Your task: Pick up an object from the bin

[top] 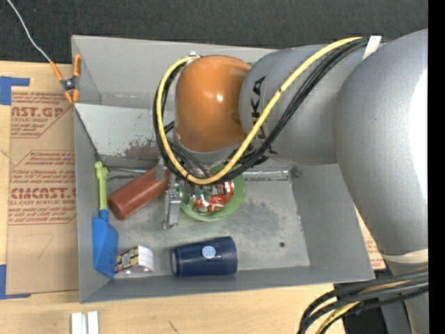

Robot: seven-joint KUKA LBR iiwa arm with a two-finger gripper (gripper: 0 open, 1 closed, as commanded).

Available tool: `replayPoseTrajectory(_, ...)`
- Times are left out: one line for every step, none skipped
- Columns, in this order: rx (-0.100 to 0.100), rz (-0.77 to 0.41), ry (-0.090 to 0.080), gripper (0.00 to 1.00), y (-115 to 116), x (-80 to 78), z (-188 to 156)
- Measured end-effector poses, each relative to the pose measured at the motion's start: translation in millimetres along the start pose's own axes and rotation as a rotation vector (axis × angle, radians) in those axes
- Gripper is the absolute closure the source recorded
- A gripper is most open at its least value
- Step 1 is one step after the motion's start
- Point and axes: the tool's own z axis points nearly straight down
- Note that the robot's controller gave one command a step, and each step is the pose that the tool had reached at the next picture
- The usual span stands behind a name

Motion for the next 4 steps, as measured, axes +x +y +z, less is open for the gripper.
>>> replayPoseTrajectory(-0.001, 0.002, -0.007, 0.0, -1.1, -1.9, -5.0)
replayPoseTrajectory(-0.002, -0.215, -0.014, 0.0, 22.4, -28.8, 76.6)
replayPoseTrajectory(-0.002, -0.247, -0.016, 0.0, 18.9, -34.3, 23.3)
replayPoseTrajectory(-0.004, -0.229, -0.014, 0.0, 32.8, -28.0, 67.0)
